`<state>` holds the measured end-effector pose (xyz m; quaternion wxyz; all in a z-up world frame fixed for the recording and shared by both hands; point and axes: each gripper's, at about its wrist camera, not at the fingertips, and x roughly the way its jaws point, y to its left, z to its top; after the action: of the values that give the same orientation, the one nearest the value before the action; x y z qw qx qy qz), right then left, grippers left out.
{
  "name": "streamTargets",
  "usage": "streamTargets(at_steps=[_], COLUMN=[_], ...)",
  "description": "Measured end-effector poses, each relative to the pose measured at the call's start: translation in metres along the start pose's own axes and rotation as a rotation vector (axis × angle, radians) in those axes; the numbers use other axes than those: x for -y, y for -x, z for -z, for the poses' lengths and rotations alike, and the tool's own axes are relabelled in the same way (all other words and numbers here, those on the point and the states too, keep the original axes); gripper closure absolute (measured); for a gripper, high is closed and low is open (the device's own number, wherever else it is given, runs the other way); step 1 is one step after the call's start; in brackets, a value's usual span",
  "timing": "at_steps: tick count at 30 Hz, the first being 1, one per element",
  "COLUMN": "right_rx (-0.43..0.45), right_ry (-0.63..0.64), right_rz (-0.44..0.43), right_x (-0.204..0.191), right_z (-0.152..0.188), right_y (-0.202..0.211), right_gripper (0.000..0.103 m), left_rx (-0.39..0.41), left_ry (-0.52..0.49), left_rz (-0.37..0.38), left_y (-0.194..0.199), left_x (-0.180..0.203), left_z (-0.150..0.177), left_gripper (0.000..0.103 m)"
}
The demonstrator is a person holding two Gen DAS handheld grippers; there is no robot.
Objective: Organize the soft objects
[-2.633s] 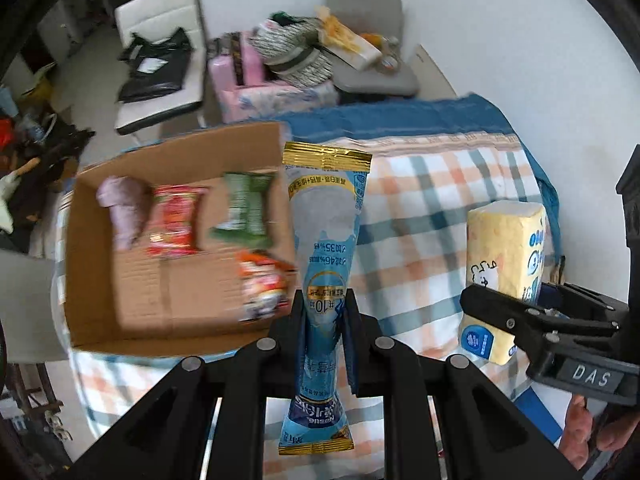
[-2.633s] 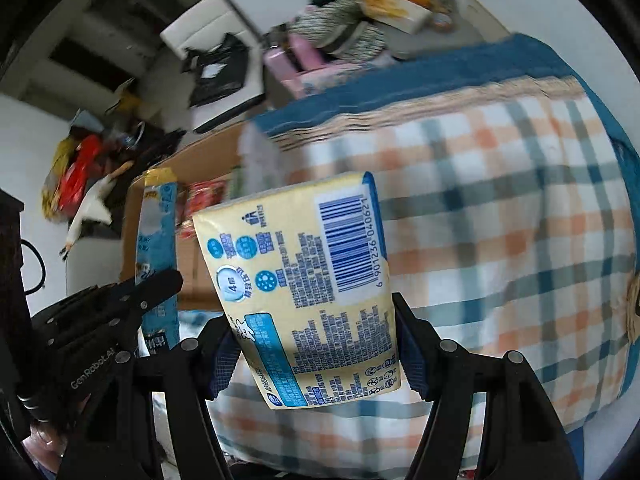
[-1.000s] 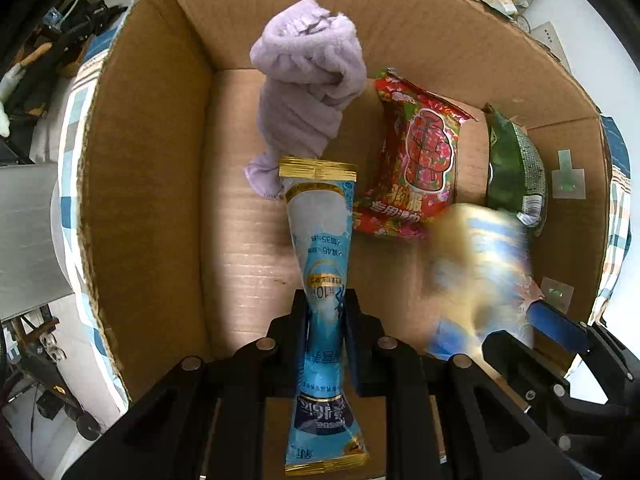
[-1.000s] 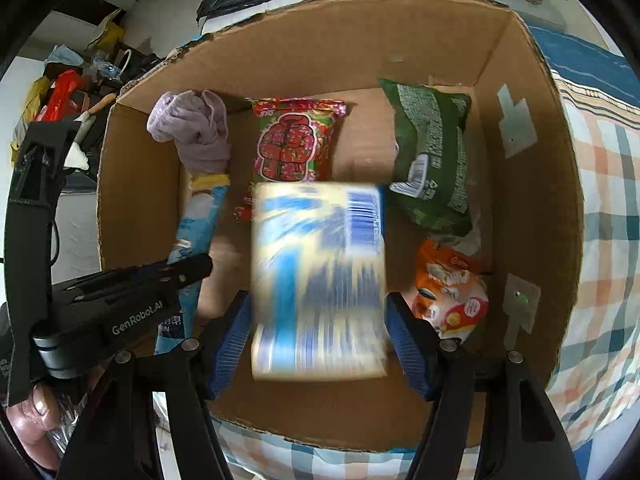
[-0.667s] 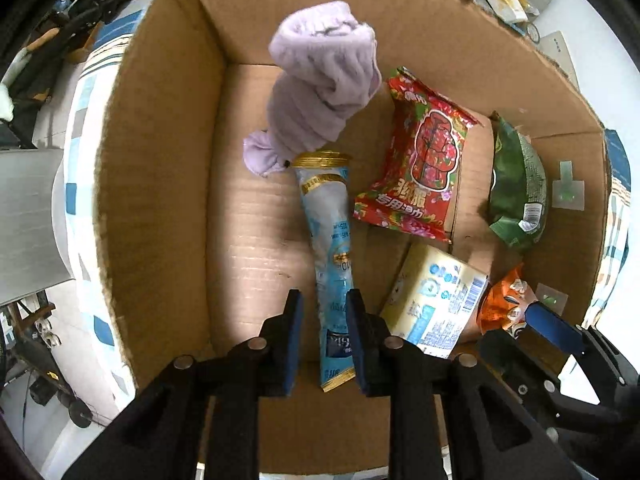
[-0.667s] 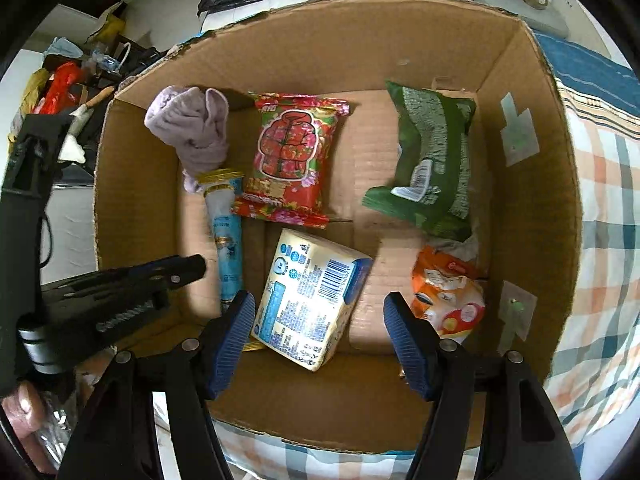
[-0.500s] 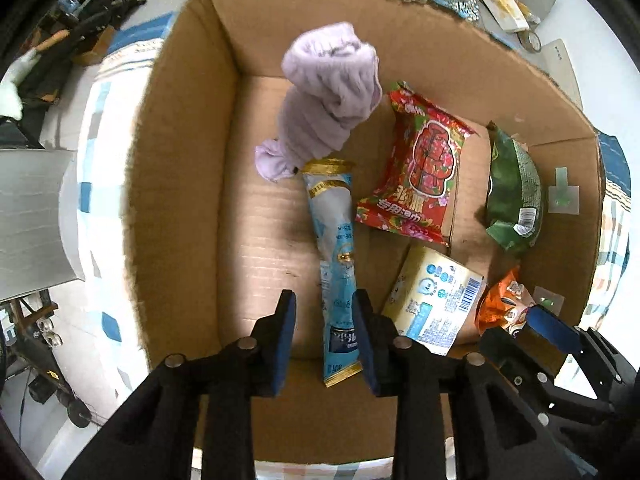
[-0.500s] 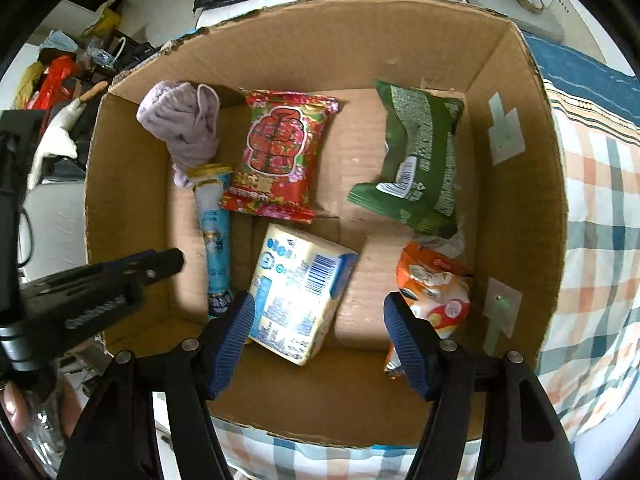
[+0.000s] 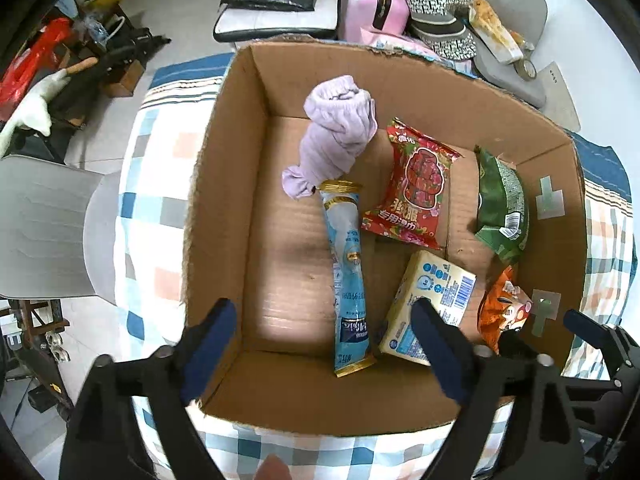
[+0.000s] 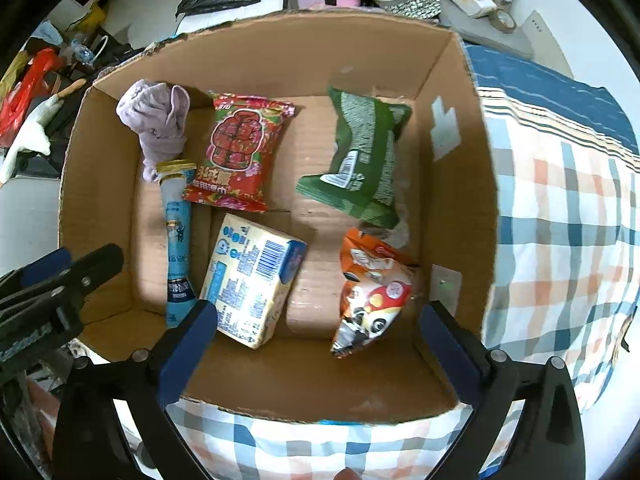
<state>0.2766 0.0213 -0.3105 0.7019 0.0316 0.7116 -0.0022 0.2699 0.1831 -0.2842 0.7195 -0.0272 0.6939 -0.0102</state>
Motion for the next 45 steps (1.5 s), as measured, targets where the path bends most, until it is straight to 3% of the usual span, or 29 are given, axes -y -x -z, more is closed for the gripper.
streamTargets(at_steps=[11,22,28,37,45], right_rx=[0.069,0.264,0.350,0.443,0.490], right_ry=[0.012,0.013,0.023,0.025,0.029], right_rz=[-0.001,-0.013,-0.022,-0.035,-0.035], right_x=[0.004,0.022,0.028,0.031,0.029], right_z=[0.027,0.094,0.132,0.176,0.195], right_y=[0.036,0.138,0.190,0.246,0.274], right_gripper=[0.000,0.000,0.000,0.000,0.000], left_rx=[0.094,0.298,0.371,0.440,0.476], left_ry=[-0.009,-0.008,-0.036,-0.049,-0.059], left_rz=[-0.014,-0.049,-0.042,-0.037,-0.027], left_y=[0.044,0.144,0.190,0.234,0.253], left_x=[0.011,0.024,0.032,0.035,0.039], left_z=[0.030,0.097,0.127,0.161,0.178], left_gripper=[0.003,0.003,0.003,0.003,0.003])
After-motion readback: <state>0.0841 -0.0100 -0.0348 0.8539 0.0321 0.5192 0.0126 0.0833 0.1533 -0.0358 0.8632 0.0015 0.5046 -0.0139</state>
